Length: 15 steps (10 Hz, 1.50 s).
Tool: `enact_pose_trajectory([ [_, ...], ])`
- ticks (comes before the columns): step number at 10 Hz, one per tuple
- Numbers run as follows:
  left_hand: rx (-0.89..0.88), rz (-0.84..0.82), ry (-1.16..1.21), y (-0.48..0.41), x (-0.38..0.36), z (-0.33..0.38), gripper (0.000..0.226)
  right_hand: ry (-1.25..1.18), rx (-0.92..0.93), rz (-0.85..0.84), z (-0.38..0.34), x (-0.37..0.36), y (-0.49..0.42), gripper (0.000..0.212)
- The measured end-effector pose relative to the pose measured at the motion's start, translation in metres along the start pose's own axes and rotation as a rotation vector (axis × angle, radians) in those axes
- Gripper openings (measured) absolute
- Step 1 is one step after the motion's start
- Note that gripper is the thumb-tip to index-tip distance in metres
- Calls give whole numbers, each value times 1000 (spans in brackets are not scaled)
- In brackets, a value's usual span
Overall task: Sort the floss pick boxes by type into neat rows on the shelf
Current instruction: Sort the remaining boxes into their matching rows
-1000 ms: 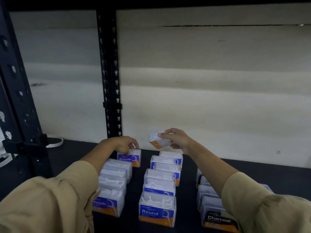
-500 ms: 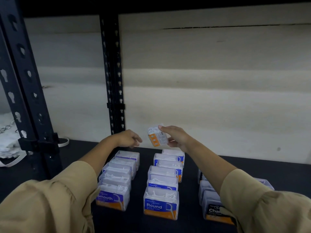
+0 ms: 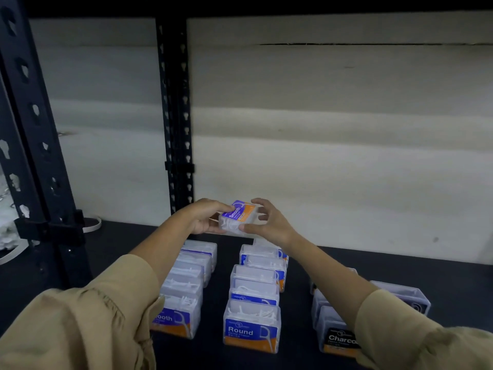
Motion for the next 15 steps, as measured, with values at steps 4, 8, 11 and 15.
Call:
enact_pose_trajectory([
  [4, -257, 113, -420, -9, 33, 22, 49, 881, -101, 99, 53, -16, 31, 59],
  [8, -234, -95, -1004, -18, 32, 4, 50, 971, -141, 31, 63, -24, 37, 61],
  [11, -78, -293, -1098, -25, 34, -28, 53, 993, -137, 26, 63, -25, 38, 61],
  [15, -29, -262, -1039, -28, 34, -35, 53, 1010, -154, 23, 62, -25, 40, 62],
])
Point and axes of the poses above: each hand's wrist, its own y-axis away from the middle knuckle, its own x-axis out of the back of the hand, z = x × y, the point moved 10 cm from there along -y, towards the middle knuckle, and after that the axes turned 14 degrees about -x, right-handed, at the moved point
